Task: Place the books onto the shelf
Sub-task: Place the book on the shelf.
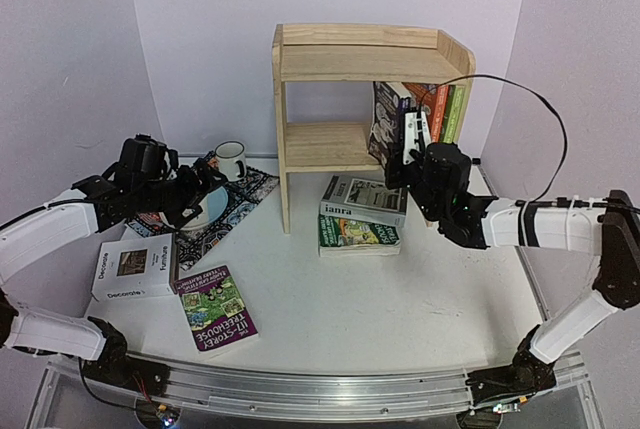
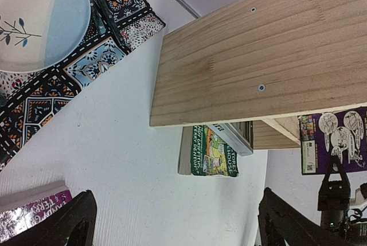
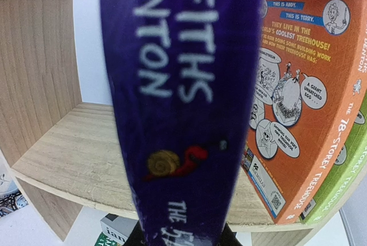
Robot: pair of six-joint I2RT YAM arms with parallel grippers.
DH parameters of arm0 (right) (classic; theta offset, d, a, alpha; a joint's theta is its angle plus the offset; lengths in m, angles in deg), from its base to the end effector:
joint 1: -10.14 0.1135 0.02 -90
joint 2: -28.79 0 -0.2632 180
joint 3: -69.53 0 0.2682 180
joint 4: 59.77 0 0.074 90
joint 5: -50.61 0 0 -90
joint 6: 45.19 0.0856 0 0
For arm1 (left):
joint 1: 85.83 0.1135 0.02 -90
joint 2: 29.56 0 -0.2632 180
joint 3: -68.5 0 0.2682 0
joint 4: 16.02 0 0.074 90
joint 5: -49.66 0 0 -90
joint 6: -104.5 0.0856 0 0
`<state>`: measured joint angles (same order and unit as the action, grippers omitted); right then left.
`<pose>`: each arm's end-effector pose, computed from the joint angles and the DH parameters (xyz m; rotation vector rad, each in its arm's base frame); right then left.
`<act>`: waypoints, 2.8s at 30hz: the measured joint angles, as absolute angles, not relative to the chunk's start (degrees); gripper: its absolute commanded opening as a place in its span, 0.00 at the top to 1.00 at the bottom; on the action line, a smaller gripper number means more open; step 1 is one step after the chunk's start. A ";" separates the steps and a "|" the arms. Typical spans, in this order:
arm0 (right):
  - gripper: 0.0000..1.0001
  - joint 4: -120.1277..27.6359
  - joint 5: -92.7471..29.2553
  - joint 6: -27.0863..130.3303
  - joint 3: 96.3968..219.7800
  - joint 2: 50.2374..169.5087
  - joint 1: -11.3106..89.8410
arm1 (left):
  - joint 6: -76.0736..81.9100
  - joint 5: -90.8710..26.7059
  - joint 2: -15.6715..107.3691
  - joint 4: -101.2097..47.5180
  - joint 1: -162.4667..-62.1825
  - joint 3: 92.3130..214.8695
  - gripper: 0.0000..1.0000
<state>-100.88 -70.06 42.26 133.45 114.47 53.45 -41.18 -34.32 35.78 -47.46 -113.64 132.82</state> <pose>0.3127 0.2348 0.3254 -0.0399 1.2863 0.2812 0.2723 -0.1538 0.2625 -0.4877 2.2402 -0.9277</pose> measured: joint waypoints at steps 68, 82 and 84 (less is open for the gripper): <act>1.00 -96.11 -65.26 46.34 143.57 122.33 40.46 | -40.99 -34.96 36.96 -47.47 -113.64 132.82 0.00; 0.71 -97.51 -64.54 47.91 142.71 122.11 39.50 | -40.99 -34.94 37.34 -47.47 -113.64 132.84 0.00; 0.70 -97.96 -64.31 48.21 142.67 121.88 39.48 | -40.99 -34.96 37.34 -47.46 -113.64 132.83 0.00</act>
